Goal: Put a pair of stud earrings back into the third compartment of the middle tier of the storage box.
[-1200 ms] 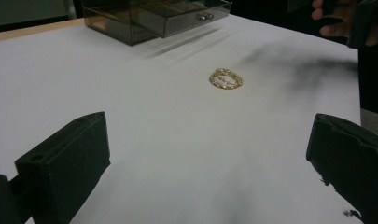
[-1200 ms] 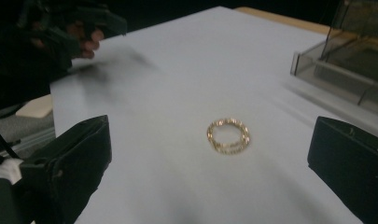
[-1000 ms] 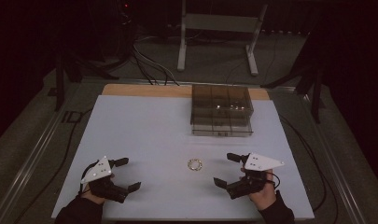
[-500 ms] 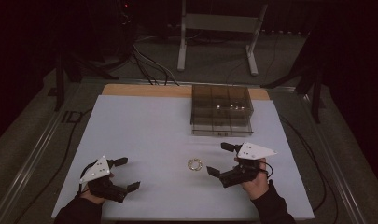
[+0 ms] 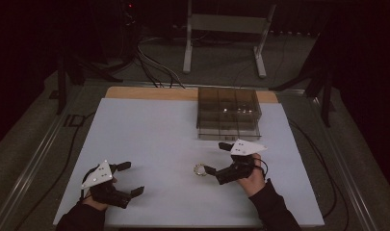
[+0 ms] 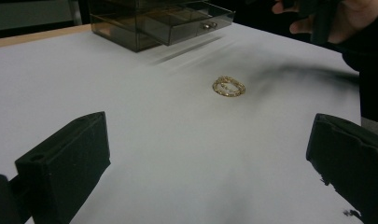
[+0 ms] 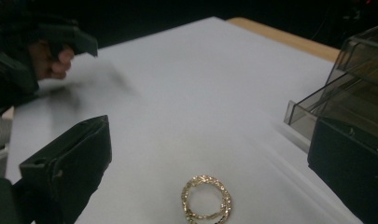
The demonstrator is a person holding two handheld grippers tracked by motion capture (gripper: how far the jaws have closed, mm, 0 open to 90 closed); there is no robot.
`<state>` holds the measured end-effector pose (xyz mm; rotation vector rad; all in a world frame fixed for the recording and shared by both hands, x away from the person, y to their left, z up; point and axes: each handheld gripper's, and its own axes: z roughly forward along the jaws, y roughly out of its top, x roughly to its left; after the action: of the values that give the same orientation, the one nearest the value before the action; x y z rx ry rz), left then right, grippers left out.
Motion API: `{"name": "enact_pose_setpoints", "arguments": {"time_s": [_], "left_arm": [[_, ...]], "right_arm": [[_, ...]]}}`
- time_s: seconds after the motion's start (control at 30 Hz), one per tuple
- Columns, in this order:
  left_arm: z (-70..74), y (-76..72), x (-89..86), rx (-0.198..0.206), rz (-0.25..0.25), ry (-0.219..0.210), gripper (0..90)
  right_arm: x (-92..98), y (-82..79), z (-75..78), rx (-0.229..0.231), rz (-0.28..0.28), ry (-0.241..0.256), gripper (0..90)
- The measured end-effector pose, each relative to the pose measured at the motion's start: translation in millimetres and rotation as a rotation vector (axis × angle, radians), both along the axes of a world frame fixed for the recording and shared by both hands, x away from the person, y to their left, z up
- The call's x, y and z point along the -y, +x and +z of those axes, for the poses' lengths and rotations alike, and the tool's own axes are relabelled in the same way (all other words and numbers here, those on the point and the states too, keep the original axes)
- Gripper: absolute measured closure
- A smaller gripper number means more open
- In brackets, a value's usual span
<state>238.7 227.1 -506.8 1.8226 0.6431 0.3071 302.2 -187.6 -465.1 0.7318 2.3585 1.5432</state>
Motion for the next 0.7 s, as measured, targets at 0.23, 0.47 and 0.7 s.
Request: {"name": "enact_pose_setpoints", "arguments": {"time_s": [0.23, 0.47, 0.7], "left_arm": [[0.3, 0.2, -0.5, 0.003, 0.002, -0.004, 0.6], [0.7, -0.1, -1.5, 0.004, 0.007, -0.010, 0.6], [0.3, -0.2, -2.1, 0.005, 0.007, -0.012, 0.6]], "right_arm": [[-10.9, 13.0, -11.9, -0.016, 0.017, -0.025, 0.0], [-18.8, 21.7, -22.3, -0.053, 0.024, -0.051, 0.0], [-19.1, 29.3, -35.3, -0.112, -0.007, -0.112, 24.7]]}}
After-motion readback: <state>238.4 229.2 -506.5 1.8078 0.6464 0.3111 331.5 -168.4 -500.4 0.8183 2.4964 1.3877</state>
